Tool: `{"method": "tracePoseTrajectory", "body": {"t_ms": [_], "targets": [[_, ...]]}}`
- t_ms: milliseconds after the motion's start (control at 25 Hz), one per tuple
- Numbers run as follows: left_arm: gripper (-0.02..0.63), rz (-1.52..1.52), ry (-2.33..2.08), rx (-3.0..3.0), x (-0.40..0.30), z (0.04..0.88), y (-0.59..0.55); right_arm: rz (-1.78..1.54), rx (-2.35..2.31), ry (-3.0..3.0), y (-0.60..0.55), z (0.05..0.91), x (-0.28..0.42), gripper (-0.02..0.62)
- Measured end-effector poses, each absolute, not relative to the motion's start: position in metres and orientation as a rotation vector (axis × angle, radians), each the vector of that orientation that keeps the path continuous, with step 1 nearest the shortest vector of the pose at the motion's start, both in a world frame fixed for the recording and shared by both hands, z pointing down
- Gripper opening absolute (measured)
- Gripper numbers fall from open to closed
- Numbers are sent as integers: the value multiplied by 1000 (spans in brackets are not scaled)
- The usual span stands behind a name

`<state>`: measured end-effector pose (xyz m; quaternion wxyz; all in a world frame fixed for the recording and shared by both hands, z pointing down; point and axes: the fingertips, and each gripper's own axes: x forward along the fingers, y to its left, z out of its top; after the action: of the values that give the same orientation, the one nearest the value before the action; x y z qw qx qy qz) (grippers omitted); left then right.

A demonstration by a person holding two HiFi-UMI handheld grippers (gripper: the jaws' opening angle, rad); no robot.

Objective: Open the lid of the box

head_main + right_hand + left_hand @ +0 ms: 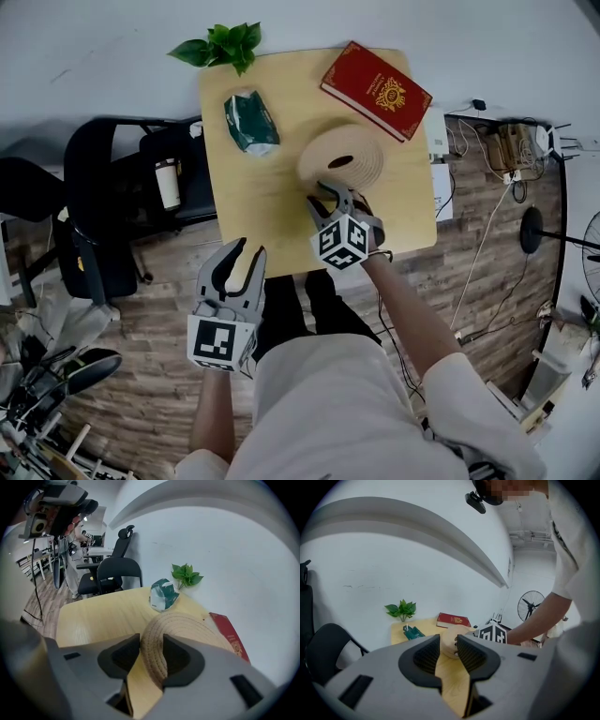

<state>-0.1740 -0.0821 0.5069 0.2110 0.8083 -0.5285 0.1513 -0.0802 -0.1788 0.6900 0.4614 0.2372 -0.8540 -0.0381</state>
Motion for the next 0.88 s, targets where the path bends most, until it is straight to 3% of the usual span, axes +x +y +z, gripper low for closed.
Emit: {"method": "tracePoseTrajectory", "body": {"t_ms": [880], "targets": [[97, 426, -1510, 2254, -173, 492, -74, -73, 547, -2098, -175, 690, -79, 115]]}}
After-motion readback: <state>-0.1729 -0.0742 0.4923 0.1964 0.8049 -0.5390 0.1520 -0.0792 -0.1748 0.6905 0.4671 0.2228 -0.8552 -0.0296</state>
